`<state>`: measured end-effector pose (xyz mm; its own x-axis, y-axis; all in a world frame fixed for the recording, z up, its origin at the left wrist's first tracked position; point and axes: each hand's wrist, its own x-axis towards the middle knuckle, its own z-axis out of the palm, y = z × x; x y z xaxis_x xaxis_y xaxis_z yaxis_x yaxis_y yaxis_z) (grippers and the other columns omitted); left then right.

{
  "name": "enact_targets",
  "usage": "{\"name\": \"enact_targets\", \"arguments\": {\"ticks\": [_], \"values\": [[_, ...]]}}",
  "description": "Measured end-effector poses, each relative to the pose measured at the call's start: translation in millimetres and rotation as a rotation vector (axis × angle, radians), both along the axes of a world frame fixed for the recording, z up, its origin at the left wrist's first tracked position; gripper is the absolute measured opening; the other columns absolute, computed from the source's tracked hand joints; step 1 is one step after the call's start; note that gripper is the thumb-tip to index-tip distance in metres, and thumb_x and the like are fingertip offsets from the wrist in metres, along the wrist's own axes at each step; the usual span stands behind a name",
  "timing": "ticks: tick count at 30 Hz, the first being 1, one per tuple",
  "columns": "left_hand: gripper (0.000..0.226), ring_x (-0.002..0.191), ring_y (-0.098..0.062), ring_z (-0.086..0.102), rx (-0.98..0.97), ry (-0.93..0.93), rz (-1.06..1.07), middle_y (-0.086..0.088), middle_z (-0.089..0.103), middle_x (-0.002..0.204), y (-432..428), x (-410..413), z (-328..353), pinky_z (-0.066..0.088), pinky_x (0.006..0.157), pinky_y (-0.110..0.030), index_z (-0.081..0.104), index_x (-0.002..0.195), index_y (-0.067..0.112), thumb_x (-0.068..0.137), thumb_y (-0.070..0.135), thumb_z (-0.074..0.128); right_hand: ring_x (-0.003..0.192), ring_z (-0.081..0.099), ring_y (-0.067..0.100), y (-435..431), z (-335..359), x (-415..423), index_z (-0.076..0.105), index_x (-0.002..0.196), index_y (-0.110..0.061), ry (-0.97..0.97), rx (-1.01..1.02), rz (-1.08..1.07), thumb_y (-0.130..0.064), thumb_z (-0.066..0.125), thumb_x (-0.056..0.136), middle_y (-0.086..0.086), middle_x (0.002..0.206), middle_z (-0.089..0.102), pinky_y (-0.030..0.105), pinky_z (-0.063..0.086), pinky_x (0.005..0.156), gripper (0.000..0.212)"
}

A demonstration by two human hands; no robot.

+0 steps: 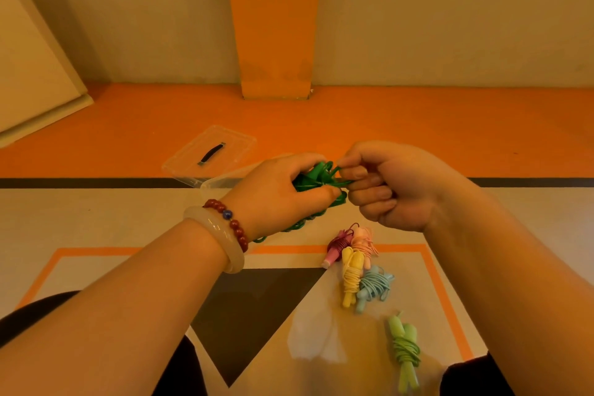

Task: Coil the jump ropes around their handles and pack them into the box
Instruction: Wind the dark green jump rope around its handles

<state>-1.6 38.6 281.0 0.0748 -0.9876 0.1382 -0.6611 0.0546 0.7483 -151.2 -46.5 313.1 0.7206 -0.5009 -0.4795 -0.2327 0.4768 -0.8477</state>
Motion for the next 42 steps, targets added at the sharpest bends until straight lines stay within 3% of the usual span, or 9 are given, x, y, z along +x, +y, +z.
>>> {"name": "enact_targets", "arguments": {"ticks": [5,12,17,24,28,31,36,39,42], "values": [[0.005,0.071,-0.006,0.055,0.032,0.021,-0.01,0.003,0.061,0.08,-3.6,-2.5,2.1,0.044,0.062,-0.026,0.061,0.094,0.025,0.092,0.025,0.056,0.031,0.013,0.004,-0.8,-3.7,0.2,0.035,0.043,-0.018,-0.024,0.061,-0.089,-0.018,0.055,0.062,-0.007,0.042,0.018,0.015,0.006,0.036,0.028],[0.031,0.076,-0.028,0.053,0.081,0.097,-0.034,-0.016,0.06,0.087,-5.9,-5.6,4.1,0.047,0.07,-0.046,0.06,0.095,0.015,0.077,0.03,0.04,0.027,0.015,0.005,-1.9,-15.6,2.4,0.033,0.044,-0.017,-0.154,0.297,-0.218,-0.016,0.051,0.066,-0.007,0.038,0.018,0.015,0.008,0.032,0.028],[0.043,0.083,-0.023,0.057,0.067,0.048,0.007,-0.013,0.063,0.095,-0.7,-0.3,1.2,0.046,0.078,-0.048,0.061,0.105,0.012,0.082,0.042,0.04,0.033,0.019,0.005,-2.1,-20.3,1.2,0.044,0.057,-0.015,-0.235,0.307,-0.161,-0.018,0.053,0.07,-0.008,0.044,0.022,0.014,0.013,0.034,0.016],[0.038,0.068,-0.023,0.052,-0.018,0.013,0.12,-0.014,0.059,0.082,2.8,14.4,3.9,0.04,0.061,-0.039,0.058,0.093,0.015,0.084,0.045,0.036,0.046,0.03,0.006,2.3,-20.7,0.5,0.064,0.084,-0.009,-0.251,0.097,-0.108,-0.015,0.055,0.077,-0.003,0.06,0.038,0.015,0.023,0.042,0.013],[0.038,0.069,-0.016,0.057,0.013,-0.04,0.156,-0.001,0.061,0.083,4.5,17.9,5.0,0.045,0.058,-0.035,0.058,0.102,0.027,0.082,0.048,0.034,0.054,0.046,0.009,5.0,-23.6,2.6,0.071,0.084,-0.021,-0.13,-0.394,-0.1,-0.005,0.06,0.087,-0.004,0.068,0.057,0.021,0.036,0.049,0.019],[0.041,0.073,-0.014,0.057,0.02,-0.058,0.154,0.001,0.061,0.086,4.3,18.8,4.8,0.047,0.061,-0.035,0.059,0.105,0.026,0.082,0.048,0.033,0.068,0.057,0.012,4.9,-24.2,-0.3,0.069,0.1,-0.031,-0.082,-0.803,0.008,-0.017,0.072,0.082,-0.001,0.094,0.067,0.024,0.046,0.06,0.022],[0.042,0.075,-0.012,0.056,0.036,-0.03,0.099,-0.004,0.063,0.088,2.1,17.0,2.1,0.051,0.073,-0.045,0.061,0.101,0.019,0.084,0.047,0.035,0.063,0.048,0.0,4.1,-27.8,1.7,0.065,0.085,-0.026,-0.035,-1.186,0.05,-0.022,0.07,0.083,-0.009,0.081,0.054,0.01,0.038,0.059,0.007],[0.041,0.074,-0.016,0.056,0.047,0.016,0.068,-0.005,0.062,0.086,0.5,15.8,3.7,0.048,0.076,-0.051,0.061,0.097,0.017,0.086,0.046,0.035,0.058,0.047,0.002,2.0,-27.3,-0.1,0.059,0.081,-0.03,-0.029,-1.187,0.083,-0.027,0.066,0.085,-0.012,0.069,0.054,0.013,0.038,0.055,0.009],[0.038,0.077,-0.015,0.056,0.051,0.055,0.034,-0.003,0.063,0.089,0.1,14.4,7.8,0.045,0.079,-0.046,0.062,0.096,0.02,0.087,0.046,0.036,0.053,0.054,0.004,1.4,-23.0,-2.1,0.061,0.081,-0.018,-0.131,-0.969,0.058,-0.022,0.063,0.087,-0.008,0.059,0.06,0.02,0.044,0.05,0.008]]}}
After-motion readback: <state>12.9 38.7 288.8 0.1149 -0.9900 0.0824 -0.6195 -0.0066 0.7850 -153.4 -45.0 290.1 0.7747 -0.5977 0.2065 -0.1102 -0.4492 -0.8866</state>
